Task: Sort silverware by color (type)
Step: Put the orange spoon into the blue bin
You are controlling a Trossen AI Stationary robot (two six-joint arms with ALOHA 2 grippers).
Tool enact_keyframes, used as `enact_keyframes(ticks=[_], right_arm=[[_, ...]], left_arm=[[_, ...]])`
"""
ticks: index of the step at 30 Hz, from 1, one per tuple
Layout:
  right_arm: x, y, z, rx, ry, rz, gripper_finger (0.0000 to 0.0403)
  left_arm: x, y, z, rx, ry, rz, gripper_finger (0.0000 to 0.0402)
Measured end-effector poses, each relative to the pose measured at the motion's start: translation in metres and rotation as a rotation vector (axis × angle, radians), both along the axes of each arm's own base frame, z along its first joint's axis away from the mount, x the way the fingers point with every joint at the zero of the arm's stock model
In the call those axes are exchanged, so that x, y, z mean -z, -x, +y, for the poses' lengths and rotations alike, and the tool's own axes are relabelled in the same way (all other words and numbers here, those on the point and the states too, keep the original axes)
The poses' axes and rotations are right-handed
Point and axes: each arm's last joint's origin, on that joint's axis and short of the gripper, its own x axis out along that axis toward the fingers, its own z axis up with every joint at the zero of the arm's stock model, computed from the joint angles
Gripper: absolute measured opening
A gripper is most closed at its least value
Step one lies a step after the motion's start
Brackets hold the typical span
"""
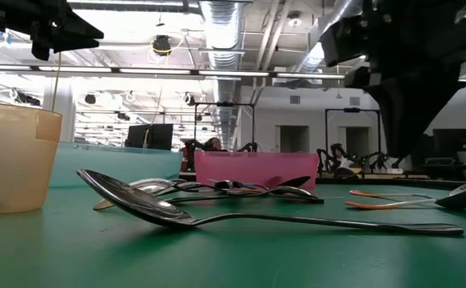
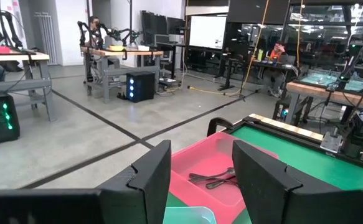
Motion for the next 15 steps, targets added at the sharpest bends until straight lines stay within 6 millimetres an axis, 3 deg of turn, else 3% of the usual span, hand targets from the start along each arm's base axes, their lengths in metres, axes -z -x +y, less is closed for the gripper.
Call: enact_keyframes(ticks=[8, 15], right_arm=[[0.006, 0.003, 0.010, -0.042, -0.104, 0.012, 0.0135], [0.036, 0.006, 0.013, 0.024, -0.166, -0.095, 0.0194]], left_arm=[[0.000, 0.000, 0.000, 0.000, 0.000, 0.000, 0.0158], [0.000, 0.000, 0.000, 0.000, 0.000, 0.000, 0.0158]])
